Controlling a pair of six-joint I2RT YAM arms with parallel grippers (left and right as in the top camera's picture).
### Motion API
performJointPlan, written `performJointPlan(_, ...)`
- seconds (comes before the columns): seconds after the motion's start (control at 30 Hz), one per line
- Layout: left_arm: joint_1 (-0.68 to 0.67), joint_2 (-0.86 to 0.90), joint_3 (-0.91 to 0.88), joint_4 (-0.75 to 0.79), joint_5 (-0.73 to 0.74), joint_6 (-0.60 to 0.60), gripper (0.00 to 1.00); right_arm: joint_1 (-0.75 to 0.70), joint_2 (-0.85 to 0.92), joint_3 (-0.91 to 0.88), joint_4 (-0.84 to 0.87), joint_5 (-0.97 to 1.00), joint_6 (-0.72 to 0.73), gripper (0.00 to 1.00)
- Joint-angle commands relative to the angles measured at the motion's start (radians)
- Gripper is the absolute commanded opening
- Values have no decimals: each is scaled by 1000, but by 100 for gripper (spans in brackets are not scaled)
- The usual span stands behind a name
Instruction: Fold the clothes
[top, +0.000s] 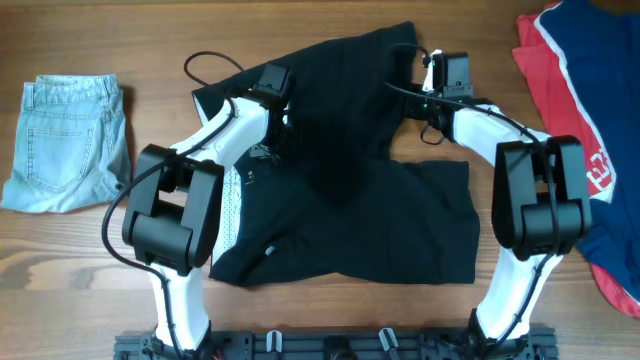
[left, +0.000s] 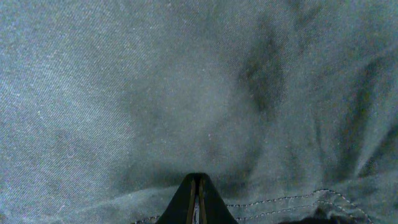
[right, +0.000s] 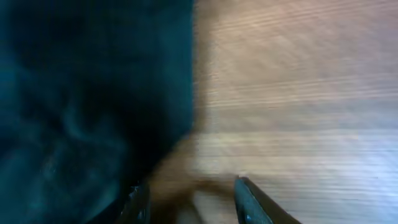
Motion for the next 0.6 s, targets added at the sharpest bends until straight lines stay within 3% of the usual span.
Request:
performJointPlan(0.0,-2,30,-2,-5,-21,5,4,0,36,0,89,-446,-131,44)
performJointPlan(0.03,-3,30,-2,-5,-26,5,4,1,36,2,124,-606,-163,44)
performJointPlan(0.13,-3,30,-2,-5,-26,5,4,1,35,2,176,-821,-159,44)
performJointPlan(0.37,-3,30,-2,-9,-26,5,4,1,35,2,162,-860,-159,51)
performJointPlan(0.4,-2,30,-2,-9,-26,5,4,1,35,2,162,-855,-159,39)
performJointPlan(0.43,-2,30,-2,-9,-26,5,4,1,35,2,162,-821,-157,10)
performJointPlan(0.47,-3,30,-2,-10,-26,5,4,1,35,2,158,-777,-156,4)
performJointPlan(0.57,-2,30,-2,-16,-26,5,4,-7,29,2,106,-539,-49,4)
